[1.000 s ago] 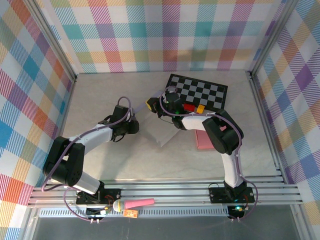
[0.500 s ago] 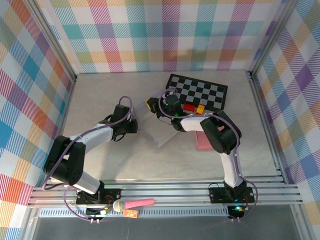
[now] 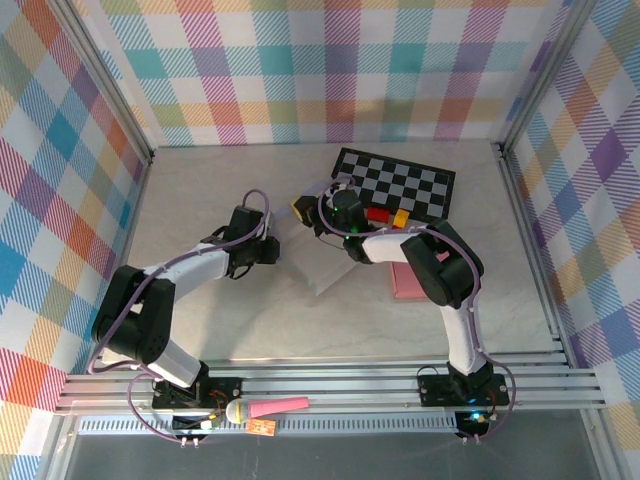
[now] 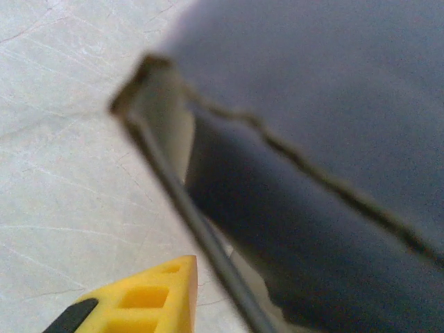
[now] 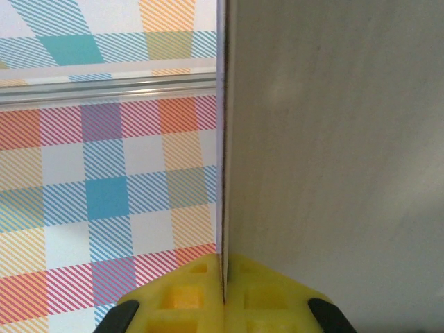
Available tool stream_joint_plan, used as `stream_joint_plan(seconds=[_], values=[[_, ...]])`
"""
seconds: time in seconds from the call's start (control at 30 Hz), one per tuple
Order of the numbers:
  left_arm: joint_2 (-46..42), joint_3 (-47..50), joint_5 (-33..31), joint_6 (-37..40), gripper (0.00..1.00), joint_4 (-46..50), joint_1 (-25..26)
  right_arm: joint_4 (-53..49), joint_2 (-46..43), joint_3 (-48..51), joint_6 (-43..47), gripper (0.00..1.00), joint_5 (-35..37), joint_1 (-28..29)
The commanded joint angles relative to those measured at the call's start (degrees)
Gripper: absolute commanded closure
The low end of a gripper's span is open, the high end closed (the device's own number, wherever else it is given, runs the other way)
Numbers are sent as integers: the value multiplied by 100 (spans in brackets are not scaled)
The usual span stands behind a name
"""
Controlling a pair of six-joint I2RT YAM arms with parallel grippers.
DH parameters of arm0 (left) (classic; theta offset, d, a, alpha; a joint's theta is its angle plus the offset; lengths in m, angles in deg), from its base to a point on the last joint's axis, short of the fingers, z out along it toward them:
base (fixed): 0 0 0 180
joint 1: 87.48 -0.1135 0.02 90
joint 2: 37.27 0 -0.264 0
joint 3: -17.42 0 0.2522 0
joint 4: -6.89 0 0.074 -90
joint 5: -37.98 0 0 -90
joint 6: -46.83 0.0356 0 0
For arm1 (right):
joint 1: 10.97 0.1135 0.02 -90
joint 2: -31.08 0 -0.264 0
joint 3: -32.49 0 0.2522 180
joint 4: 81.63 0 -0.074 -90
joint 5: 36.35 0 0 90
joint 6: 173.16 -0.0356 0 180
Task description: Fold the paper box
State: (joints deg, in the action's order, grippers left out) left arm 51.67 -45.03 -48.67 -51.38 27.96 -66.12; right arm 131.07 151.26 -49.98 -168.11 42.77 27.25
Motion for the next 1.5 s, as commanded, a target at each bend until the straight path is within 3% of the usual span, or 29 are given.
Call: stream_joint_plan(seconds=[0.0,0.23,0.6,1.03,1.13,1.2,1.3,1.47], values=[[118,-194,-222,-109,76,-112,51,-250,188,333,223,100,51,111],[300,-282,-687,-370,70,-55,172,-51,76,629,193,100,321,212],[563,-500,-1801,-1041,70,120,585,-190,-21,684,156,100,461,247],[1029,-805,-2550,-1771,96,325,808,-356,-85,632,23,100,516,292],[1119,-841,-2524,-1781,97,293,839,-436,-107,623,8,100,523,285],[1166,-878,-2413,-1724,94,262,843,-479,-121,606,-9,100,525,292],[1248,-977,-2316,-1652,77,258,843,-518,-122,583,-22,100,517,292],[1451,-1246,-2396,-1489,68,441,828,-646,-76,506,-107,100,455,289]])
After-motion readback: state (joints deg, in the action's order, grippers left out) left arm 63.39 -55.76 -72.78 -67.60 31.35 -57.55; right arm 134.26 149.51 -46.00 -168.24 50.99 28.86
